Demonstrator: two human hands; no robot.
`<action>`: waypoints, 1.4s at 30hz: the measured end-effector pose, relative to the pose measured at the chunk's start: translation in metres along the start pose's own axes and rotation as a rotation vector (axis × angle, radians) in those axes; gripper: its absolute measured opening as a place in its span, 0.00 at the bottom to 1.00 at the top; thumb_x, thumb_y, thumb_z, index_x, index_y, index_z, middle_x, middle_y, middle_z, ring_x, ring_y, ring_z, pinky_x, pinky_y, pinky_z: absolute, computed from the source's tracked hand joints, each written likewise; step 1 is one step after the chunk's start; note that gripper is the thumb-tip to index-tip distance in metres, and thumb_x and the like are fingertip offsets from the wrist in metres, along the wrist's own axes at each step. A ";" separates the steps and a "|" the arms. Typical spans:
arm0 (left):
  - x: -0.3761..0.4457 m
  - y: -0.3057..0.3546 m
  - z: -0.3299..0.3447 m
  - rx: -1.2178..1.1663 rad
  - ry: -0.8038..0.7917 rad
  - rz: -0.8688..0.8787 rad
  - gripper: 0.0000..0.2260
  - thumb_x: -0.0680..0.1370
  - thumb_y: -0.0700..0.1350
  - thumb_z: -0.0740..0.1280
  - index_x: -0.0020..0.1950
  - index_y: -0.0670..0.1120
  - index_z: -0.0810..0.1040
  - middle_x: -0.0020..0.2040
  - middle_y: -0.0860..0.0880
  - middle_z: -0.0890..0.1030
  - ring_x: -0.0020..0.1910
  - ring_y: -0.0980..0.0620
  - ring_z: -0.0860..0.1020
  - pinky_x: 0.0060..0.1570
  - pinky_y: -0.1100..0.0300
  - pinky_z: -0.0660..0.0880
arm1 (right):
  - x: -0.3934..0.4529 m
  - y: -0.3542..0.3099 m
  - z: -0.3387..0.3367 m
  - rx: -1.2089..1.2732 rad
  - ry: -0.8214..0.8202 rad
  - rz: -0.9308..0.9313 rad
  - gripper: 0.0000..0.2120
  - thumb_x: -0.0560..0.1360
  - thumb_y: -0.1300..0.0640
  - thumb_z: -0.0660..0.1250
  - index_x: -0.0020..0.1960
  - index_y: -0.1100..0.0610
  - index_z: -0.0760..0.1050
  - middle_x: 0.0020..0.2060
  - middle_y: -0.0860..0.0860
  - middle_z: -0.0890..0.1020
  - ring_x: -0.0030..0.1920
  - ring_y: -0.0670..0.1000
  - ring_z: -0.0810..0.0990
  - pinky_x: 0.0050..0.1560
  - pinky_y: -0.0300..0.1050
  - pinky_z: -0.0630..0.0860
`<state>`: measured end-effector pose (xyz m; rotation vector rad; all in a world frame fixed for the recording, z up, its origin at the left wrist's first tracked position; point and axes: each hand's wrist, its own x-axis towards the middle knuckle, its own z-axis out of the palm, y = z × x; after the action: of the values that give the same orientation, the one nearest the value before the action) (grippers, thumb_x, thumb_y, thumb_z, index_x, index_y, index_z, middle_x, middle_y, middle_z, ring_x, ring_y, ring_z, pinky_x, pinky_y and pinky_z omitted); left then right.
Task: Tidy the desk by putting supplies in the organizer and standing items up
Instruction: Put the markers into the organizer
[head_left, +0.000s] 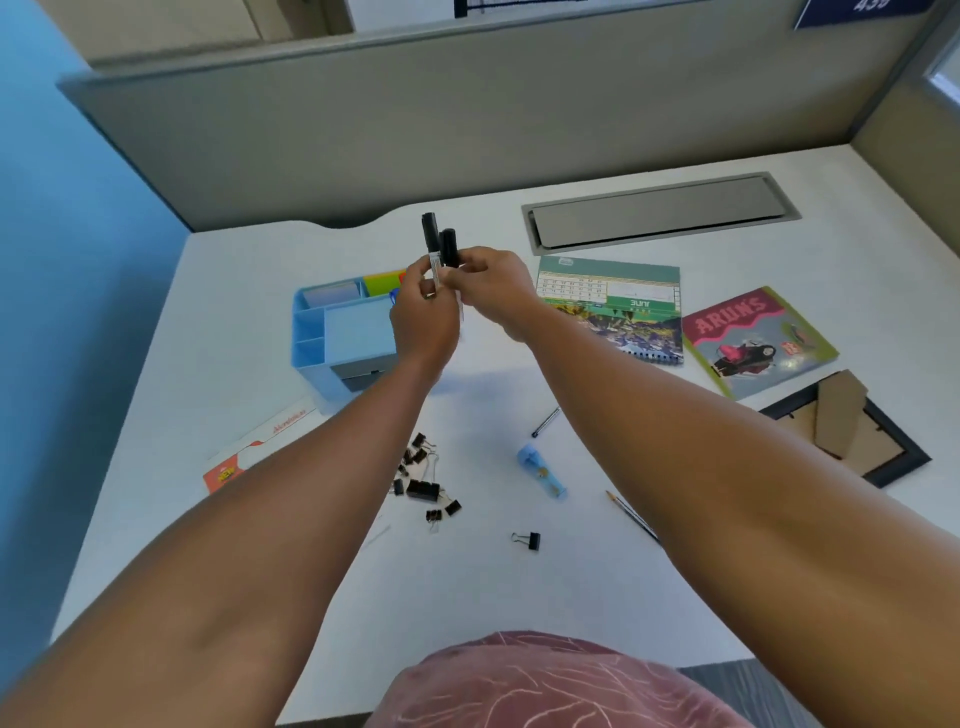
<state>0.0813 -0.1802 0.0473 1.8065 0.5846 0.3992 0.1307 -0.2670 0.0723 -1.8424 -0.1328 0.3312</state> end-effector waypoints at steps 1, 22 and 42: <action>0.003 0.001 -0.005 -0.015 0.000 0.001 0.15 0.81 0.47 0.63 0.68 0.52 0.76 0.52 0.52 0.82 0.52 0.52 0.80 0.47 0.63 0.75 | 0.002 -0.002 0.005 0.001 0.002 0.001 0.07 0.72 0.55 0.72 0.50 0.50 0.83 0.41 0.49 0.85 0.46 0.52 0.84 0.54 0.53 0.81; 0.045 -0.029 -0.054 0.383 -0.040 -0.050 0.13 0.76 0.49 0.71 0.59 0.47 0.78 0.55 0.49 0.84 0.54 0.50 0.81 0.56 0.52 0.78 | 0.018 0.007 0.035 -0.178 0.075 -0.057 0.17 0.76 0.58 0.68 0.64 0.57 0.75 0.47 0.52 0.81 0.44 0.51 0.78 0.38 0.37 0.72; 0.053 -0.043 -0.054 0.790 -0.082 0.033 0.16 0.77 0.58 0.66 0.59 0.53 0.84 0.50 0.51 0.85 0.48 0.48 0.80 0.39 0.58 0.70 | 0.034 0.042 0.056 -0.628 -0.124 -0.168 0.14 0.77 0.57 0.67 0.62 0.55 0.76 0.45 0.56 0.75 0.48 0.58 0.77 0.38 0.44 0.69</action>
<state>0.0870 -0.0973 0.0212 2.5724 0.7132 0.1076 0.1436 -0.2188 0.0127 -2.4085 -0.5230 0.3053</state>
